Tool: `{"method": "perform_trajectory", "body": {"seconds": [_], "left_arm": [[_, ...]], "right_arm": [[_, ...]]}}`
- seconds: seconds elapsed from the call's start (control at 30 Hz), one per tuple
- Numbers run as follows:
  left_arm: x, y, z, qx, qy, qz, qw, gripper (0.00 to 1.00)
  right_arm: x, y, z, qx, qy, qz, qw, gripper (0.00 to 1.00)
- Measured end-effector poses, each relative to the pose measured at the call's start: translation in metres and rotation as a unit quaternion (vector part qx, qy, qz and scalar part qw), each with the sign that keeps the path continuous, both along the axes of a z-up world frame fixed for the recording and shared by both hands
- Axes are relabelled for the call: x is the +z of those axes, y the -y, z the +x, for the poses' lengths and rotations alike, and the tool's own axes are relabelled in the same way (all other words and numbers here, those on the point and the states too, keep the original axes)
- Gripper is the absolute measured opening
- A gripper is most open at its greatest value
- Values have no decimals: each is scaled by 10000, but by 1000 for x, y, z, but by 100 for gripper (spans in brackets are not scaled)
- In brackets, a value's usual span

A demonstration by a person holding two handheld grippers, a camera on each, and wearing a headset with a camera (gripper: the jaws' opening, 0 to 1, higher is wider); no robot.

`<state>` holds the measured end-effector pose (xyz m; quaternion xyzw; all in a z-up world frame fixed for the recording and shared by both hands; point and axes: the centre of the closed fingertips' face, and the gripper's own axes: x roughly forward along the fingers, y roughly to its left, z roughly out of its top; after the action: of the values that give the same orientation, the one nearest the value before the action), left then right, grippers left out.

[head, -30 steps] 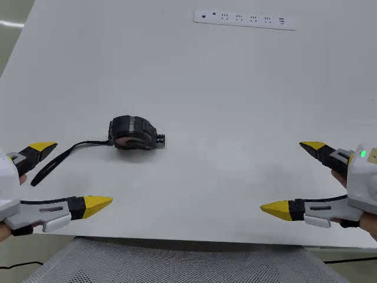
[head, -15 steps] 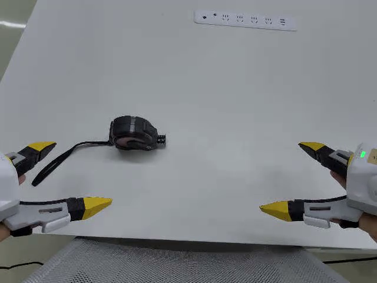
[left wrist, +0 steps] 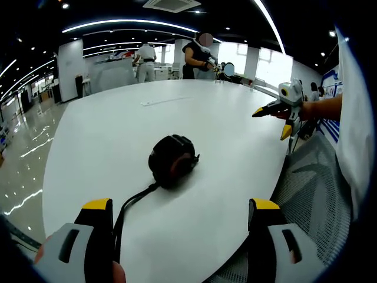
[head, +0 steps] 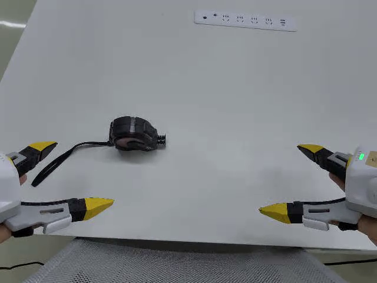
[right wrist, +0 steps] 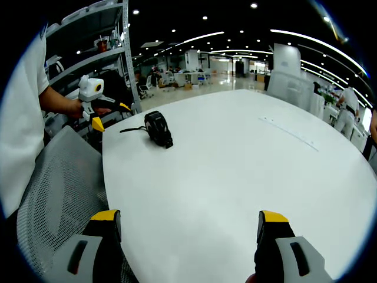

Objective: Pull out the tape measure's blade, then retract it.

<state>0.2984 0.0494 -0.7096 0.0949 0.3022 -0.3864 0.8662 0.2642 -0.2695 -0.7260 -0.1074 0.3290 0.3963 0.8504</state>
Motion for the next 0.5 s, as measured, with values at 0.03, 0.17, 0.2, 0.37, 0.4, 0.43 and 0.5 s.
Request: {"method": "perform_trajectory", "body": {"seconds": [0.03, 0.17, 0.2, 0.37, 0.4, 0.43, 0.5], "left_arm": [[0, 0, 0, -7, 0, 3, 10000, 93], [1, 0, 1, -12, 6, -1, 10000, 93], [1, 0, 1, -13, 7, -2, 10000, 92], [0, 0, 1, -14, 6, 0, 10000, 93], [0, 0, 1, -6, -2, -14, 10000, 93], [0, 0, 1, -5, -1, -15, 10000, 93], [0, 0, 1, -6, 2, -2, 10000, 93]], "right_arm": [[0, 0, 0, 4, -2, 0, 10000, 95], [0, -1, 0, 1, -6, 3, 10000, 95], [0, 0, 0, -1, -6, 2, 10000, 95], [0, -1, 0, -3, -7, 4, 10000, 95], [0, 0, 0, -2, -3, 0, 10000, 95], [0, -1, 0, 0, -10, 2, 10000, 95], [0, -1, 0, 3, -8, -3, 10000, 95]]}}
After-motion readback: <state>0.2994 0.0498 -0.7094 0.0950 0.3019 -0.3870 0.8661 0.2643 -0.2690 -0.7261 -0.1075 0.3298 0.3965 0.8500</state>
